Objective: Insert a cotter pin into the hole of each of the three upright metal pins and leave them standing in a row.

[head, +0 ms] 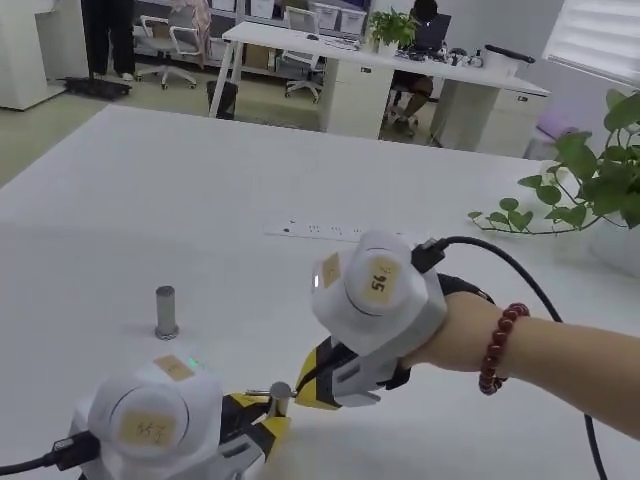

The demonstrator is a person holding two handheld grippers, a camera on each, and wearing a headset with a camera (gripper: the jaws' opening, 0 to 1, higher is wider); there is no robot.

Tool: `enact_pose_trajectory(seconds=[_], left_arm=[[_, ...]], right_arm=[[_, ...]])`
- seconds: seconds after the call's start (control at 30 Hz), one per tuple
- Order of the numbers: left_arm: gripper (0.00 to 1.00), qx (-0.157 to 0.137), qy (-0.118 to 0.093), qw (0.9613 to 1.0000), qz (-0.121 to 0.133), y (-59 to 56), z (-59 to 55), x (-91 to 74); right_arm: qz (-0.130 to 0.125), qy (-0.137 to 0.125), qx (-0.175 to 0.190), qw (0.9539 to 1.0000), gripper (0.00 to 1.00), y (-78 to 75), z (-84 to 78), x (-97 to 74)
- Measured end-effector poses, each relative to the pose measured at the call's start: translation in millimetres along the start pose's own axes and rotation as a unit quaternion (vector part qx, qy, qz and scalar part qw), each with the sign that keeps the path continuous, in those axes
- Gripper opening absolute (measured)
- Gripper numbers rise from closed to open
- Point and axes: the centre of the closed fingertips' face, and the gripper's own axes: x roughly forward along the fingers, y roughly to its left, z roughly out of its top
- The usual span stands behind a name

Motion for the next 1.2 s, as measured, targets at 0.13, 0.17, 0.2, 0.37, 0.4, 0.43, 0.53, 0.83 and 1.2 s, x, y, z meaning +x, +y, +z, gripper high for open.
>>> enact_pose_trajectory(seconds=[0.13, 0.17, 0.2, 0.37, 0.4, 0.43, 0.53, 0.83, 1.2], left_arm=[[0.12, 0.000, 0.001, 1.0000, 0.000, 0.0, 0.2, 0.1], [0.12, -0.001, 0.003, 1.0000, 0.001, 0.0, 0.4, 0.3], [0.12, -0.003, 0.005, 1.0000, 0.000, 0.3, 0.4, 0.6], [0.12, -0.009, 0.009, 0.9999, -0.003, -0.5, 0.8, -0.2], [0.12, -0.010, 0.007, 0.9999, -0.002, -0.2, 1.2, -0.4], [0.13, -0.011, 0.007, 0.9999, -0.003, -0.3, 1.2, -0.3], [0.18, -0.003, 0.017, 0.9998, -0.005, -2.3, -1.5, -1.1], [0.25, 0.002, 0.035, 0.9993, -0.010, -1.7, -14.0, -11.3], [0.29, 0.001, 0.031, 0.9994, -0.017, -1.9, -16.9, -20.6]], right_arm=[[0.003, -0.002, 0.020, 0.9998, 0.06, 1.0, 0.0, 0.9], [0.005, -0.002, 0.026, 0.9997, 0.07, 1.7, 0.3, 1.2], [0.005, -0.004, 0.030, 0.9995, 0.09, 1.8, 0.7, 1.5], [0.009, -0.017, 0.041, 0.9990, 0.17, 2.9, 5.1, 2.2], [0.010, -0.024, 0.044, 0.9987, 0.18, 2.8, 7.4, 2.2], [0.011, -0.032, 0.049, 0.9982, 0.19, 2.4, 9.8, 2.6], [0.013, -0.044, 0.056, 0.9974, 0.21, 2.0, 13.5, 4.4], [0.016, -0.056, 0.053, 0.9969, 0.20, 0.6, 18.2, 14.0], [0.019, -0.056, 0.053, 0.9969, 0.15, 0.4, 19.0, 15.6]])
